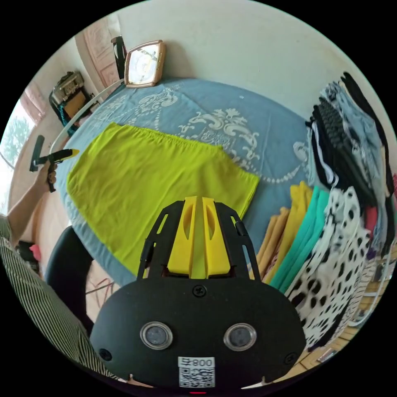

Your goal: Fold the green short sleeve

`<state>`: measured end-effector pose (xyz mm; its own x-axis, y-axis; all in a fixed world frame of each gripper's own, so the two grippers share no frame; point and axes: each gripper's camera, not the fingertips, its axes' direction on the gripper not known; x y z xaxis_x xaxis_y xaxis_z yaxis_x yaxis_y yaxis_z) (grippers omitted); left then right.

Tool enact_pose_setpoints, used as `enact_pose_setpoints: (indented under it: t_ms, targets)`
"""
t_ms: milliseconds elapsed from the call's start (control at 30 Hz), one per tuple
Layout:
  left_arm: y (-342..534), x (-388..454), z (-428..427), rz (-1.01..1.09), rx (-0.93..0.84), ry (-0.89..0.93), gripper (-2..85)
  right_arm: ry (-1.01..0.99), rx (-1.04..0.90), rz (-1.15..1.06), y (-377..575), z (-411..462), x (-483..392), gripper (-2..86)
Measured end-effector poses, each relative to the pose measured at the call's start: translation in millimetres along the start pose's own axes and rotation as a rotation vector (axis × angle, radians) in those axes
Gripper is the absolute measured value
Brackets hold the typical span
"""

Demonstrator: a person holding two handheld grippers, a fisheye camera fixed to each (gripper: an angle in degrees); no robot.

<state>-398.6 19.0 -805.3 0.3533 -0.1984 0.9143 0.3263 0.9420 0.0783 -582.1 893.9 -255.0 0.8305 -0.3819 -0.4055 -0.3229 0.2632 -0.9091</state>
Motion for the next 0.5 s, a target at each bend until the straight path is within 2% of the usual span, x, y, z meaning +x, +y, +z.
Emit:
enact_pose_setpoints:
  t_ms: [133,300,400,500]
  targets:
    - [42.8,-37.6,-19.5,-0.112,-0.041,0.061,7.9,-0.106,-0.076,0.090,62.1,4.2,24.7,4.3]
    - [65.5,-53.4,-22.8,-0.131,-0.073,0.149,7.8,-0.114,-0.097,0.231,118.4,1.2,67.6,6.1]
    - [66.9,-61.9,-19.5,-0.137,-0.097,0.216,6.4,-0.184,-0.105,0.335,144.1,8.7,99.8,7.1]
    - [68.2,-61.5,-20.1,-0.119,-0.133,0.199,3.9,-0.272,-0.096,0.423,165.4,23.6,125.8,7.4]
